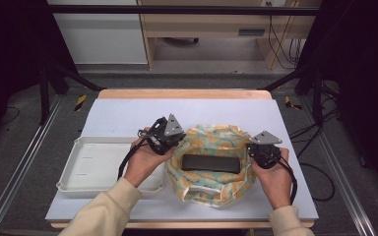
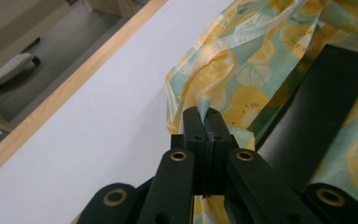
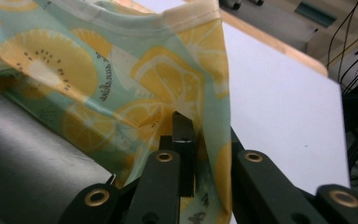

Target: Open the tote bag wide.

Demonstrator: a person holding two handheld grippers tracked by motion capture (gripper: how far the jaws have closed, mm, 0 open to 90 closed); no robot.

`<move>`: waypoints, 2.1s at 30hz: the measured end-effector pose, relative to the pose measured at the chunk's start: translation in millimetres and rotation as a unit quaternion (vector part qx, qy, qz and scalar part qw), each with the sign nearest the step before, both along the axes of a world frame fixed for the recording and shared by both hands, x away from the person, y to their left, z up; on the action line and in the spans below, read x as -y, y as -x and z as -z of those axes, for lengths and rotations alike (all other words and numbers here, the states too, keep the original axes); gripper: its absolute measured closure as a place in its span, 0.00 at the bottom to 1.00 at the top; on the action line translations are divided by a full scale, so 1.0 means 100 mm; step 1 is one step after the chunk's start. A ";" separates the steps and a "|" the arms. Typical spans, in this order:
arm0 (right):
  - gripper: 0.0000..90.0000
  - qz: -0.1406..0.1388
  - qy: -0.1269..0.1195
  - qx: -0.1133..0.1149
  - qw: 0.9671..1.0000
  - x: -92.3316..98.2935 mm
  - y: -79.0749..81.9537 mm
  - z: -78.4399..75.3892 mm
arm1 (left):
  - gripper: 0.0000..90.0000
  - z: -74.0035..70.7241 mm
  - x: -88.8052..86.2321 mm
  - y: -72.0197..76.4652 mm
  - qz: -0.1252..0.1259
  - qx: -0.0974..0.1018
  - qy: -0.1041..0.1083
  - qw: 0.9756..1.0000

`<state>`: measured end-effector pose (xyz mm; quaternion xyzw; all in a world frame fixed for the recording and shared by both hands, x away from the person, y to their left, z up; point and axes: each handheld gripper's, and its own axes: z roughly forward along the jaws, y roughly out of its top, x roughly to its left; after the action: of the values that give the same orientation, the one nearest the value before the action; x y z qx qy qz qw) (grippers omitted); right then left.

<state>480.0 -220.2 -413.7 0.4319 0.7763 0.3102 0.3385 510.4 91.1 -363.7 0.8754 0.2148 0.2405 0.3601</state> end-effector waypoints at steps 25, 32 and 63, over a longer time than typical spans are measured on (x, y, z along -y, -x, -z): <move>0.36 -0.012 -0.018 -0.013 1.000 0.04 0.04 0.05 | 1.00 0.44 0.03 -0.30 -0.034 -0.051 -0.025 0.998; 0.33 -0.030 -0.047 0.018 0.998 0.02 0.14 -0.07 | 1.00 0.43 0.03 -0.28 -0.031 -0.050 -0.027 0.998; 1.00 -0.054 -0.013 -0.088 0.995 0.05 -0.31 0.50 | 1.00 0.74 0.07 -0.38 -0.036 -0.100 -0.075 0.992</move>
<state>511.5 -225.6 -463.2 0.4196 0.8210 0.2989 0.2461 548.4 84.1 -437.4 0.9113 0.2621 0.1803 0.2615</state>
